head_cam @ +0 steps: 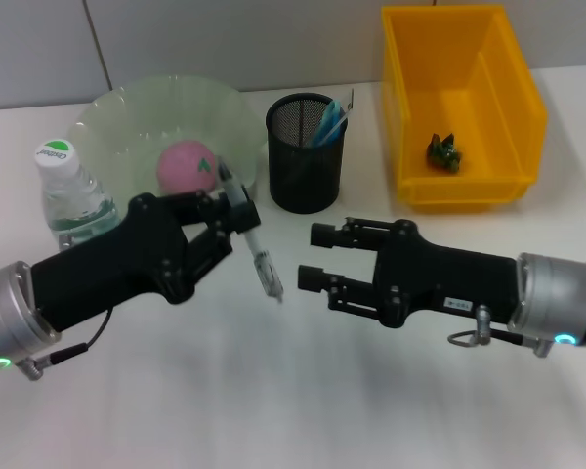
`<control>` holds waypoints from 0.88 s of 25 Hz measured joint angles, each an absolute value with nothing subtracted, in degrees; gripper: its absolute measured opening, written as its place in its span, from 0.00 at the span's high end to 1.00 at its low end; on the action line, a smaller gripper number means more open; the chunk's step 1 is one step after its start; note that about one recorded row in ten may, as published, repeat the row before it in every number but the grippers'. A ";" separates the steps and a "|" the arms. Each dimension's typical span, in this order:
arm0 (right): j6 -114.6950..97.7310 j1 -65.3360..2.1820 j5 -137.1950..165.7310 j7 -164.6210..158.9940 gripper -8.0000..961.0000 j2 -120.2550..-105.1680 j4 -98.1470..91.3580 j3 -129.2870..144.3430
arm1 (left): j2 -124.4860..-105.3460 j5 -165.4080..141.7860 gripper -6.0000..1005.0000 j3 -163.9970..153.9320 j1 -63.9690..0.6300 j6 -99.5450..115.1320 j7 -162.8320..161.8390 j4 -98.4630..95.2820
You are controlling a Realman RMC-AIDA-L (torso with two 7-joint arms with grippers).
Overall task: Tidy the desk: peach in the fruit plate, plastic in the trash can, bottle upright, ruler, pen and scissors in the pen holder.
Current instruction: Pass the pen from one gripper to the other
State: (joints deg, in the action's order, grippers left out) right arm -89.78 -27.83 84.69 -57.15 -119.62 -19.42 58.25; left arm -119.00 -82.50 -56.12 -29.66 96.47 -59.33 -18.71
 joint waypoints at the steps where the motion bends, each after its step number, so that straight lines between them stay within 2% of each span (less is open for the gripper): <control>1: -90.40 -27.44 83.61 -55.10 0.42 -119.63 -18.42 58.23 | -119.04 -79.60 0.84 -56.32 -29.20 97.26 -59.32 -18.08; 22: -94.43 -25.29 76.08 -25.49 0.42 -119.84 -1.83 56.44 | -119.18 -68.51 0.83 -55.92 -29.72 101.16 -57.32 -7.34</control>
